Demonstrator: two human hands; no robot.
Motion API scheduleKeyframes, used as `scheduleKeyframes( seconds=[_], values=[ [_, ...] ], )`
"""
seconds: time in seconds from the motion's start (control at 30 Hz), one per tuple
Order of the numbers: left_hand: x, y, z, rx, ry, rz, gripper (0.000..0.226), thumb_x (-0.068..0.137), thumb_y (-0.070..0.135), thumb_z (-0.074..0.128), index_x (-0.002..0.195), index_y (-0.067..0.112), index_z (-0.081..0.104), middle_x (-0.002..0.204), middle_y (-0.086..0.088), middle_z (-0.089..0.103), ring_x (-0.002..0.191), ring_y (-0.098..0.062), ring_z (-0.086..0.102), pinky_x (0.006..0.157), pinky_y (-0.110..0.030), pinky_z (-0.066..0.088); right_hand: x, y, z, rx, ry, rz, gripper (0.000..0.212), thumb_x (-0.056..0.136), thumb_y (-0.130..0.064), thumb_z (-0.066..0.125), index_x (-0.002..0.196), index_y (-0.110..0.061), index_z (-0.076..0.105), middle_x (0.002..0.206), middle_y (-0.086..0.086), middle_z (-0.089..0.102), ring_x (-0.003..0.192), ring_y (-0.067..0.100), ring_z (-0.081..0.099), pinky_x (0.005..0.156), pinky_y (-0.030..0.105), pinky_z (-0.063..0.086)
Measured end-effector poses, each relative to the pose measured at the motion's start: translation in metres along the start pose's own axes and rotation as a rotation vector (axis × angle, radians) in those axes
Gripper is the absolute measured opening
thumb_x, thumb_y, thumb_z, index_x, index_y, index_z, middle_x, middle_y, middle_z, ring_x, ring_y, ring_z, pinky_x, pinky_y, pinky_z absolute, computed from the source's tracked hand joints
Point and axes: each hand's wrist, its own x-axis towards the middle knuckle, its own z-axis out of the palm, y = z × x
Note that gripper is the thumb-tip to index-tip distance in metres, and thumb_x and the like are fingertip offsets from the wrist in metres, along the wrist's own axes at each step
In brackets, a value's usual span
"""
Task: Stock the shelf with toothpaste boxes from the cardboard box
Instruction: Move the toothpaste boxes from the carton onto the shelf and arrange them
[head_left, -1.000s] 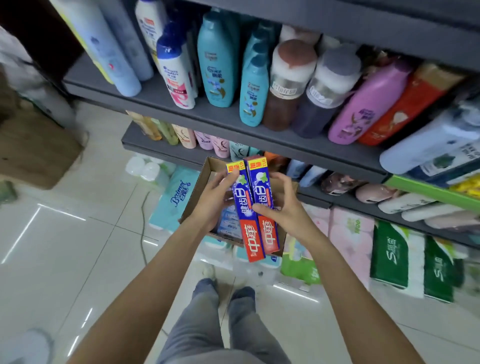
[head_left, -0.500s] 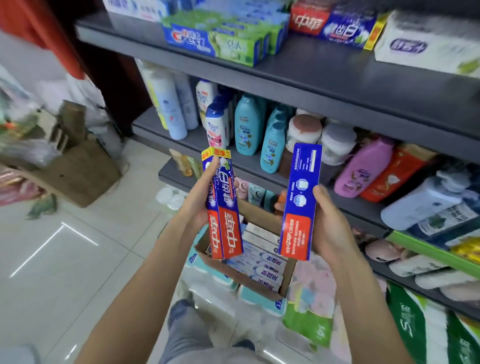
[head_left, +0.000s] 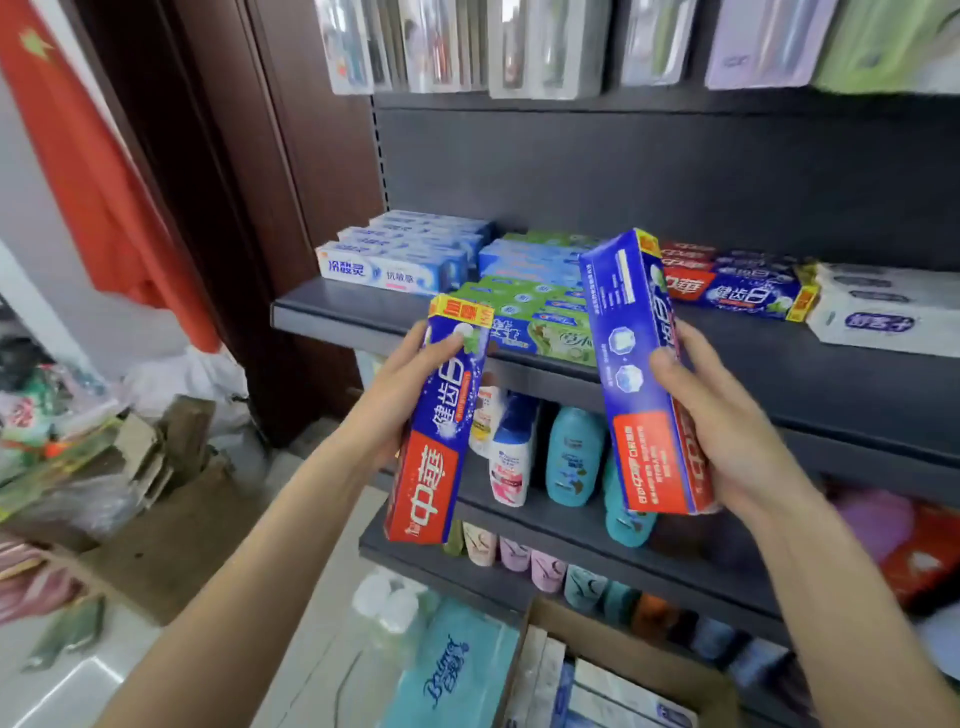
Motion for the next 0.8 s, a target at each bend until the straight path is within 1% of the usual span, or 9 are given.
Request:
scheduleKeyframes(
  seconds=[0.13, 0.23, 0.33, 0.4, 0.5, 0.6, 0.7, 0.77, 0.8],
  values=[
    [0.039, 0.031, -0.003, 0.033, -0.09, -0.016, 0.021, 0.092, 0.032, 0.053, 0.11, 0.022, 0.054, 0.077, 0.003, 0.072, 0.058, -0.009, 0.066, 0.052, -0.019, 0.052, 0.035, -0.016, 0.009, -0.242, 0.089, -0.082, 0.037, 0.079, -0.049, 0.057, 0.109, -0.064, 0.041, 0.112, -0.021, 0.065, 0.09, 0.013, 0.069, 0.077, 0.031, 0.053],
    [0.066, 0.044, 0.01, 0.03, -0.157, -0.032, 0.019, 0.093, 0.035, 0.052, 0.103, 0.019, 0.054, 0.085, 0.0, 0.072, 0.068, -0.015, 0.068, 0.055, -0.022, 0.053, 0.06, -0.021, 0.0, -0.38, 0.145, -0.14, 0.038, 0.096, -0.032, 0.049, 0.122, -0.055, 0.035, 0.118, -0.02, 0.059, 0.086, 0.012, 0.064, 0.08, 0.028, 0.05],
    [0.084, 0.049, 0.031, 0.008, -0.226, -0.032, 0.029, 0.095, 0.035, 0.049, 0.113, 0.015, 0.055, 0.102, -0.005, 0.07, 0.071, -0.016, 0.069, 0.055, -0.023, 0.055, 0.078, -0.029, -0.018, -0.558, 0.135, -0.119, 0.053, 0.099, -0.018, 0.041, 0.139, -0.049, 0.024, 0.133, -0.021, 0.047, 0.098, 0.008, 0.054, 0.086, 0.024, 0.042],
    [0.091, 0.049, 0.045, 0.008, -0.258, -0.042, 0.031, 0.094, 0.039, 0.048, 0.113, 0.015, 0.056, 0.1, -0.005, 0.07, 0.066, -0.014, 0.067, 0.054, -0.022, 0.054, 0.082, -0.032, -0.032, -0.609, 0.102, -0.092, 0.067, 0.095, -0.015, 0.05, 0.143, -0.049, 0.017, 0.122, -0.032, 0.047, 0.098, 0.005, 0.055, 0.085, 0.02, 0.042],
    [0.097, 0.045, 0.062, -0.005, -0.278, -0.047, 0.031, 0.094, 0.041, 0.048, 0.108, 0.015, 0.057, 0.095, -0.007, 0.071, 0.065, -0.014, 0.066, 0.054, -0.021, 0.053, 0.09, -0.03, -0.056, -0.625, 0.22, -0.082, 0.091, 0.074, -0.02, 0.079, 0.146, -0.031, 0.024, 0.116, -0.02, 0.056, 0.103, 0.005, 0.059, 0.095, 0.025, 0.045],
    [0.098, 0.04, 0.075, 0.0, -0.289, -0.069, 0.046, 0.092, 0.045, 0.049, 0.123, 0.01, 0.054, 0.097, -0.011, 0.07, 0.065, -0.015, 0.067, 0.055, -0.021, 0.053, 0.1, -0.027, -0.074, -0.598, 0.386, -0.082, 0.069, 0.066, -0.034, 0.084, 0.121, -0.017, 0.045, 0.108, -0.006, 0.062, 0.096, 0.006, 0.061, 0.088, 0.027, 0.05],
    [0.1, 0.033, 0.084, 0.01, -0.295, -0.039, 0.051, 0.092, 0.045, 0.049, 0.129, 0.009, 0.049, 0.096, -0.008, 0.073, 0.075, -0.019, 0.067, 0.062, -0.025, 0.054, 0.107, -0.021, -0.089, -0.553, 0.567, -0.094, 0.057, 0.075, -0.036, 0.077, 0.113, -0.014, 0.041, 0.113, 0.001, 0.06, 0.095, 0.011, 0.061, 0.073, 0.028, 0.053],
    [0.101, 0.031, 0.089, 0.021, -0.295, -0.019, 0.051, 0.091, 0.045, 0.05, 0.127, 0.009, 0.05, 0.096, -0.007, 0.073, 0.076, -0.02, 0.067, 0.063, -0.026, 0.054, 0.111, -0.017, -0.098, -0.396, 0.645, -0.106, 0.048, 0.083, -0.028, 0.071, 0.112, -0.015, 0.035, 0.117, 0.005, 0.058, 0.092, 0.014, 0.063, 0.056, 0.025, 0.054],
    [0.1, 0.031, 0.091, 0.025, -0.288, -0.015, 0.049, 0.091, 0.045, 0.05, 0.125, 0.009, 0.051, 0.094, -0.007, 0.073, 0.072, -0.017, 0.067, 0.061, -0.025, 0.054, 0.112, -0.014, -0.102, -0.285, 0.649, -0.119, 0.044, 0.087, -0.023, 0.067, 0.114, -0.013, 0.034, 0.119, 0.005, 0.056, 0.093, 0.016, 0.064, 0.055, 0.025, 0.056]
  ],
)
